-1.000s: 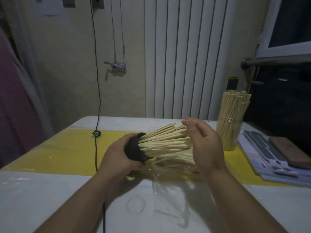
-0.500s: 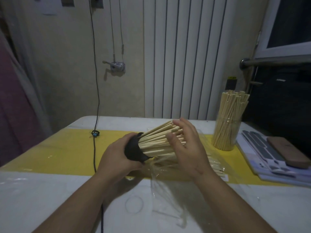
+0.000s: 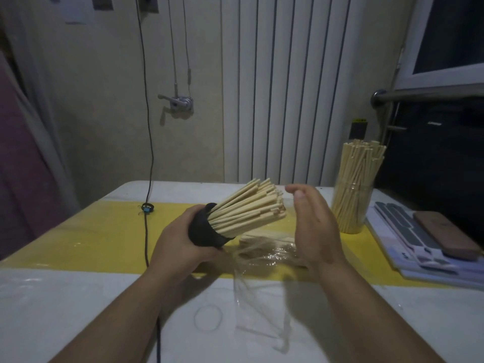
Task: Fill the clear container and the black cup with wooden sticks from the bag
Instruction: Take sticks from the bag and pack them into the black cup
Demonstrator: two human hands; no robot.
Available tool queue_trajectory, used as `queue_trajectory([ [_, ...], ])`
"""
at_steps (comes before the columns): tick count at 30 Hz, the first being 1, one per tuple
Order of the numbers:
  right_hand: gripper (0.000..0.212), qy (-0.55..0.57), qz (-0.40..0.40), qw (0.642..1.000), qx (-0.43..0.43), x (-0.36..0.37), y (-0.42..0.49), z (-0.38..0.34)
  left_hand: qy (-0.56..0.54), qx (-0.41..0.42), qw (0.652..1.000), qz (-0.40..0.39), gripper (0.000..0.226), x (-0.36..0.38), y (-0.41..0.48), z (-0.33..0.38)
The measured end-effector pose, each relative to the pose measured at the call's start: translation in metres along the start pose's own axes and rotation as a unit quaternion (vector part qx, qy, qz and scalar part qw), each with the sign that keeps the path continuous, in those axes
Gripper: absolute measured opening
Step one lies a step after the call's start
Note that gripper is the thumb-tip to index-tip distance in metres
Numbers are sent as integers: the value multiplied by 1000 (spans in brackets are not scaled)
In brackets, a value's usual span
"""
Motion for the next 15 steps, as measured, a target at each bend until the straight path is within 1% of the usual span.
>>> queue_trajectory([
  [1,19,-14,8,1000,7,-5,2,1,-10,-10,1000,4,79,-1,0,-2],
  [3,25,-58,3,998,24,-10,5,6,-24,-26,999,11,80,-2,0,-5],
  [5,30,-75,-10,996,48,-10,7,12,-35,-34,999,16,81,-3,1,-6],
  [7,26,-77,-41,993,73,-6,8,16,-40,-38,998,17,81,-3,1,-6],
  [8,23,-84,-72,990,91,-3,8,19,-41,-39,998,17,81,-3,0,-6],
  [10,22,-121,-169,971,119,6,3,22,-43,-41,998,19,81,-2,0,-5],
  [13,29,-188,-321,918,139,20,-12,25,-45,-41,998,23,80,-3,0,-5],
  [15,32,-251,-384,878,139,29,-20,30,-43,-39,998,23,80,-3,0,-5],
])
Point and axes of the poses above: each hand's wrist, its own y-axis towards the middle knuckle, its own x-axis out of the palm, z = x × y, the point moved 6 cm from there along y, towards the middle knuckle, and after that the axes turned 1 degree about -y, right-handed, at the moved point
